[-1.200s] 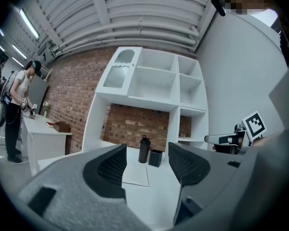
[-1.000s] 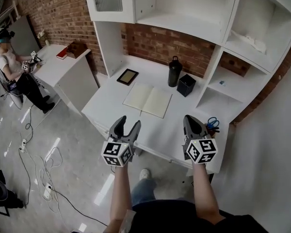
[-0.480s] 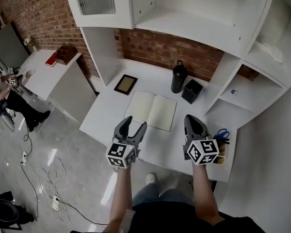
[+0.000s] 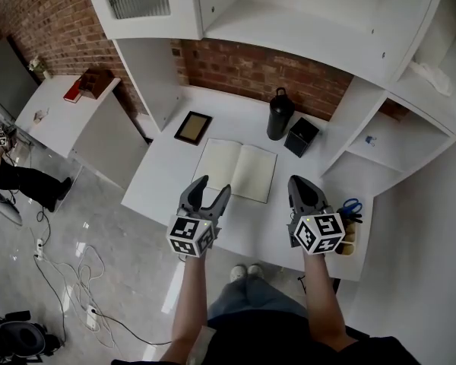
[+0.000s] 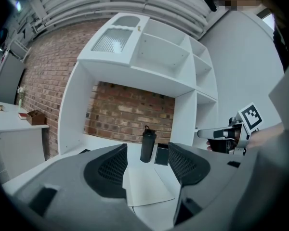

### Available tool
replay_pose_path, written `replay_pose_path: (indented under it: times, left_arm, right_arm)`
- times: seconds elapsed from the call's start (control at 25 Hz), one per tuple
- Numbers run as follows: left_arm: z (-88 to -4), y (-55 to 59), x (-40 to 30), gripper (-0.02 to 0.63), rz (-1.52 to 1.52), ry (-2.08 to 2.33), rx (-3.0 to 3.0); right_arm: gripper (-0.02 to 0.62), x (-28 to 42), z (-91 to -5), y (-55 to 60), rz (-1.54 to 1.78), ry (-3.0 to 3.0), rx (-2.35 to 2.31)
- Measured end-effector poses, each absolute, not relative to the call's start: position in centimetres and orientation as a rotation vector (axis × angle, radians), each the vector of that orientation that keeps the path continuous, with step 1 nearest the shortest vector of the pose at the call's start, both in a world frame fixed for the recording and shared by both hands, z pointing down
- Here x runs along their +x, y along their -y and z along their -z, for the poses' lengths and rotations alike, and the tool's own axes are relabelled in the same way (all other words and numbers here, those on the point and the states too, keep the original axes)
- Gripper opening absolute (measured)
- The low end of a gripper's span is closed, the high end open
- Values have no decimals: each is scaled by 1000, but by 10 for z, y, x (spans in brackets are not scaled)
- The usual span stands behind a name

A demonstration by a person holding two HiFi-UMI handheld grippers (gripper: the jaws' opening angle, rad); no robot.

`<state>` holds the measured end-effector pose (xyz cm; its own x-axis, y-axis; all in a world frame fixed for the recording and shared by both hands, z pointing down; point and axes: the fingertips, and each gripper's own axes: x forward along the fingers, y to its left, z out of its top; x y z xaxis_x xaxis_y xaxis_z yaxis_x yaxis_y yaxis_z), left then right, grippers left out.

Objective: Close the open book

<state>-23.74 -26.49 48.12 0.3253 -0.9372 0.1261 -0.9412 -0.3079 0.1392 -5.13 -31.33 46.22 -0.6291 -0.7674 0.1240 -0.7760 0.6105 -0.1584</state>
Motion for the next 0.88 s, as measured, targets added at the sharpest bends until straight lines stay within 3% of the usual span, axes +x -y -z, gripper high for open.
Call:
replay_pose_path:
  times: [0.28,0.88]
  left_arm:
    - [-491,283,-224,241,-300,1660,2523]
    - [-587,314,-162,232,-1366,1070,2773]
  right_arm:
    - [0,-47,-468,312,-290,2766,1295]
    - [0,-24,-502,313,-377,2720,1287]
